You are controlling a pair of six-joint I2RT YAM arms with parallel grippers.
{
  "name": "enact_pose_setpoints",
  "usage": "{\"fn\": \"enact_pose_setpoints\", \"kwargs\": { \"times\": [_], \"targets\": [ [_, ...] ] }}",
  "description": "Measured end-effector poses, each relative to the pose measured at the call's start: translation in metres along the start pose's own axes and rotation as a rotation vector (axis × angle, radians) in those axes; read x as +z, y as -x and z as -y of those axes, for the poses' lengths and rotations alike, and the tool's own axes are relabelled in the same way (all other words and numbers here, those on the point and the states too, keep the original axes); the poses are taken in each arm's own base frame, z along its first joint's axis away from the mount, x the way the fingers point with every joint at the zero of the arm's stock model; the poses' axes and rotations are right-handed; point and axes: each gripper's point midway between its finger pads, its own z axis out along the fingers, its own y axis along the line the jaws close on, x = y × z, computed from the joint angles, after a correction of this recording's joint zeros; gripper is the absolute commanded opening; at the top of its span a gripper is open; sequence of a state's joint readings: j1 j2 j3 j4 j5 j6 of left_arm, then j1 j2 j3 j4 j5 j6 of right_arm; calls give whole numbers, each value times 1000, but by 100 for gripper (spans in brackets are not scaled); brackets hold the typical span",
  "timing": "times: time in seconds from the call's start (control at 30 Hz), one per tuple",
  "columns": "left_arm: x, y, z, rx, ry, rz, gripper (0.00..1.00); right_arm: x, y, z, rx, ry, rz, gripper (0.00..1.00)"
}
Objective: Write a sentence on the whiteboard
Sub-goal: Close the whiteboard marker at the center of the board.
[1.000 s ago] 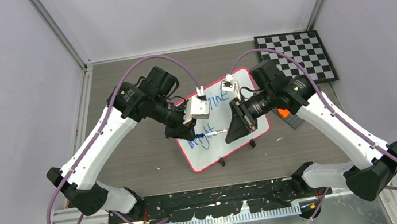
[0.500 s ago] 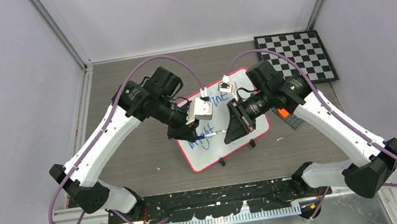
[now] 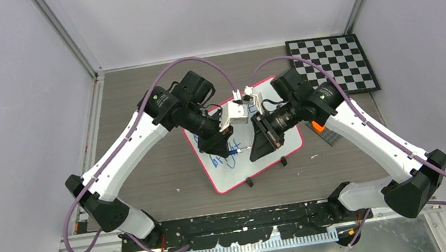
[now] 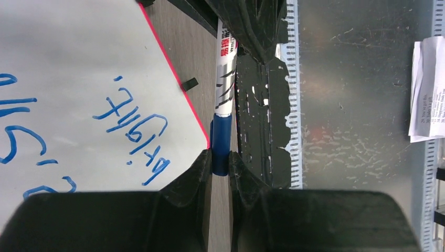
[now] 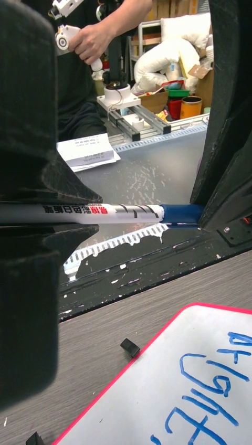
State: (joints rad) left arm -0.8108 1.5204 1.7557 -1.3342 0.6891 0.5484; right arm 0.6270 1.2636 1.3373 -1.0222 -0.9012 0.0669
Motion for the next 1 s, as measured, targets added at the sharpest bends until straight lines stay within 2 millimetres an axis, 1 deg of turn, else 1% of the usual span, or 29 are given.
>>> {"fn": "enact_pose_setpoints", "kwargs": {
  "times": [0.4, 0.77, 1.0],
  "targets": [
    [1, 4, 0, -113, 14, 11, 0, -1, -1, 1, -7, -6, -1, 0],
    [6, 13, 4, -132, 19, -24, 0, -4, -5, -3, 3, -8, -5, 0],
    [8, 16, 3, -129, 17, -19, 0, -4, -6, -2, 3, -17, -7, 0]
  ]
}}
